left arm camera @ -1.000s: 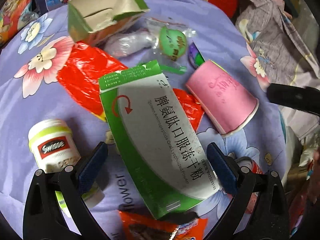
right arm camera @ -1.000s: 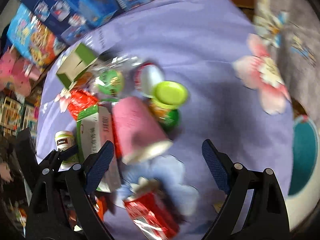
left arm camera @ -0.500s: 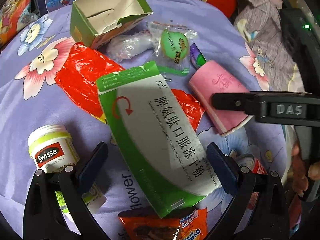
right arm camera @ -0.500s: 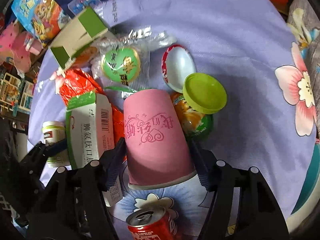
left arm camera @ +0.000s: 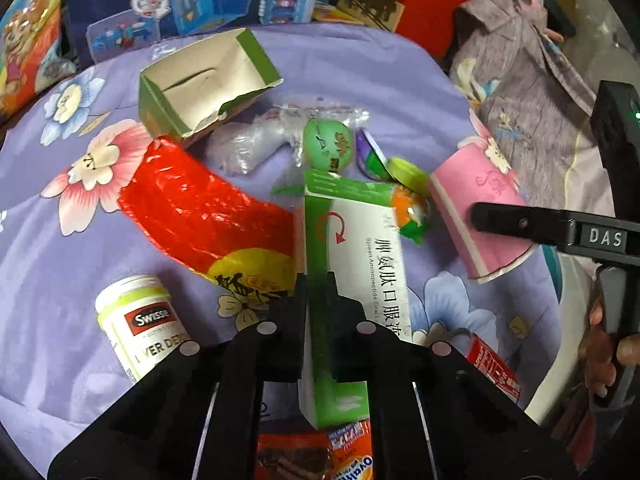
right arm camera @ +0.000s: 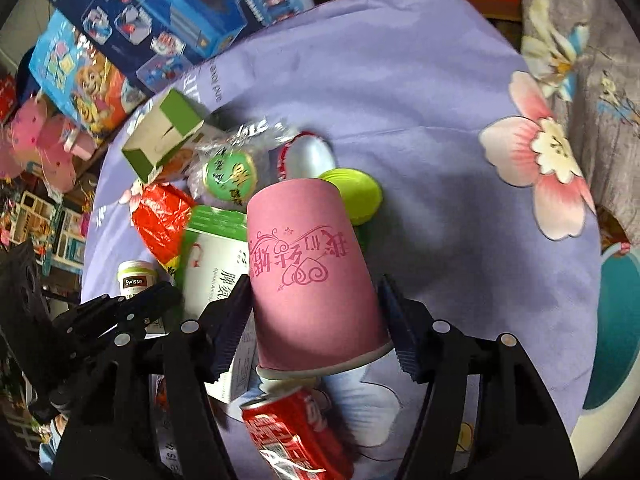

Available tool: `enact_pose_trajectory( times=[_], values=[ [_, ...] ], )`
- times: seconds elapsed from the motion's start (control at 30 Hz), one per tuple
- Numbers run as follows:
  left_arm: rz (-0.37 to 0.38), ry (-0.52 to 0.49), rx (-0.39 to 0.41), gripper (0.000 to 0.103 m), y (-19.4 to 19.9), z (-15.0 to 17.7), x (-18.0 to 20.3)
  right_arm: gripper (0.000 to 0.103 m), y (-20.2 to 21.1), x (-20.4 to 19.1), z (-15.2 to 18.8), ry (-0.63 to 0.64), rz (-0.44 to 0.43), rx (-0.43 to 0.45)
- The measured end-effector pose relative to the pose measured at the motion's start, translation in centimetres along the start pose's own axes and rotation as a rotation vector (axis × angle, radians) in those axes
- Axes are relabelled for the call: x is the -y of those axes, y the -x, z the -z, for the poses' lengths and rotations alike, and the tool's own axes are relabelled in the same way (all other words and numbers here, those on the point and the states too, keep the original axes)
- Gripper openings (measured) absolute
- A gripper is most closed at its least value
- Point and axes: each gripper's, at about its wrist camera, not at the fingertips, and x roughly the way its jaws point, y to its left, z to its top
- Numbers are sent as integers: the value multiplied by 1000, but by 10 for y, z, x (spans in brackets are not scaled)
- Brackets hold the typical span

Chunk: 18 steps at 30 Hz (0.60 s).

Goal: Collect trash
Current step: 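Grasp the green-and-white medicine box with the left tool while the right tool grasps the pink cup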

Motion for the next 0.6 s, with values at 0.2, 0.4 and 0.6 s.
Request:
enact_pose_trajectory(
  times=[0.2,0.4,0.6],
  values=[
    [-20,10,-53,68,-11,5,8,61,5,18,9,-34,-10,8],
    [-95,-109,-56,99,-16,5,42,61,12,44,19,-83,-34,20],
    [-152,-170,-162,99,-58,10,56,61,14,66,30,-124,-53,23]
  ],
)
